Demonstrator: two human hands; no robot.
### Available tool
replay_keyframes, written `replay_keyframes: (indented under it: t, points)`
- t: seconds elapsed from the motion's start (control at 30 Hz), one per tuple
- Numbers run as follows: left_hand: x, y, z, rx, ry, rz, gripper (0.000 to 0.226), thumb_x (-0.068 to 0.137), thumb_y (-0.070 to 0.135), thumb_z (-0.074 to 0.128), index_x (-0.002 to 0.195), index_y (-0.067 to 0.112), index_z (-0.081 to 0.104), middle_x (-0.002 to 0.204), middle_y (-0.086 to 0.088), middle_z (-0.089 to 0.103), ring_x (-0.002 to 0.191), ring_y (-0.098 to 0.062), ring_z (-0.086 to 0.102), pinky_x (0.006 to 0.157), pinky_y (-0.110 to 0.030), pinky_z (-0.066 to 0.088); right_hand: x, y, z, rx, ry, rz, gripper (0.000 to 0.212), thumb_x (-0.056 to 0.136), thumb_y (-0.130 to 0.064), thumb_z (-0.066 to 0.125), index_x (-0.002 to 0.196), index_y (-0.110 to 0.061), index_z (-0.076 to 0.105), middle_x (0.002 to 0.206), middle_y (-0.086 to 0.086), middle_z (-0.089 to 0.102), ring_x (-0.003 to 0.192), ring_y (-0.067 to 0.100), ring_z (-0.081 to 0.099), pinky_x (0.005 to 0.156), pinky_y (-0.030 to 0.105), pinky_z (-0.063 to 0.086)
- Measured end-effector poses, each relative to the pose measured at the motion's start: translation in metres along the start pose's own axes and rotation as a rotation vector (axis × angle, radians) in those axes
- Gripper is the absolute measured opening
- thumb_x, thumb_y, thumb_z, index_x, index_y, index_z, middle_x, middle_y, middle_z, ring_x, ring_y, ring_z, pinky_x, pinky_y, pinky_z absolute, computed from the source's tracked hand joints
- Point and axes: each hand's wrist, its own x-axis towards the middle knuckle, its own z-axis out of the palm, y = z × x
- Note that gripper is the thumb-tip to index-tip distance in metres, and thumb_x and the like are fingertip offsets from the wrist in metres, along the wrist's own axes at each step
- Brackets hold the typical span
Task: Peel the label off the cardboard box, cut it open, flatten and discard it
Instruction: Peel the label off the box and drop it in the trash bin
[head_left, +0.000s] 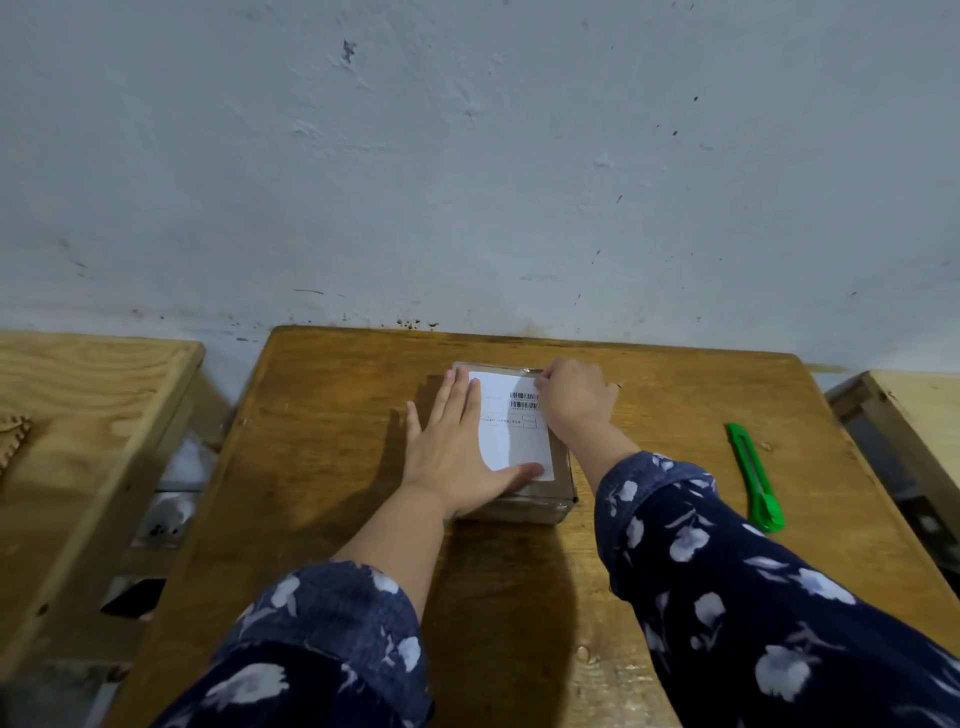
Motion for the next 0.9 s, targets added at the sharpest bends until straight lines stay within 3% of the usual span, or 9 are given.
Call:
replay_keyframes:
  t: [0.2,0.53,0.7,0.9]
  points:
    - [0.001,-0.001,0.002,-0.005,-0.002,-0.018,0.139,0.051,0.1,0.031,0.151,0.014,-0.014,0.159,0.002,-0.023,0.144,-0.01,-0.025,0.117,-0.058,-0.004,-0.01,0.004,-0.001,0.018,0.012,-0.107,0.027,0.097,-0.023,0.04,0.112,-0.015,0.06,0.12,0.004,0.057,0.114,0.023,0.043,0.087,0.037,0.031]
    - [0.001,-0.002,0.003,-0.016,0.013,-0.018,0.139,0.052,0.1,0.034,0.152,0.016,-0.013,0.16,0.003,-0.02,0.145,-0.011,-0.021,0.118,-0.057,-0.004,-0.022,-0.006,-0.025,0.255,-0.12,-0.044,0.013,0.095,-0.021,0.045,0.093,-0.019,0.058,0.091,0.0,0.06,0.088,0.02,0.054,0.093,0.038,0.04]
    - [0.001,-0.002,0.002,-0.019,0.011,-0.001,0.138,0.053,0.099,0.035,0.152,0.017,-0.014,0.16,0.004,-0.02,0.145,-0.01,-0.021,0.118,-0.055,-0.006,-0.025,-0.012,-0.039,0.446,-0.157,0.025,0.011,0.092,-0.013,0.053,0.089,-0.011,0.063,0.086,0.002,0.061,0.076,0.016,0.055,0.062,0.029,0.047]
    - [0.002,-0.002,0.001,-0.012,-0.018,0.049,0.139,0.053,0.099,0.038,0.152,0.016,-0.013,0.16,0.004,-0.021,0.145,-0.01,-0.021,0.117,-0.055,-0.008,-0.018,0.0,-0.045,0.751,-0.263,0.188,0.023,0.091,-0.004,0.057,0.073,-0.018,0.061,0.091,0.003,0.066,0.079,0.016,0.06,0.067,0.025,0.048]
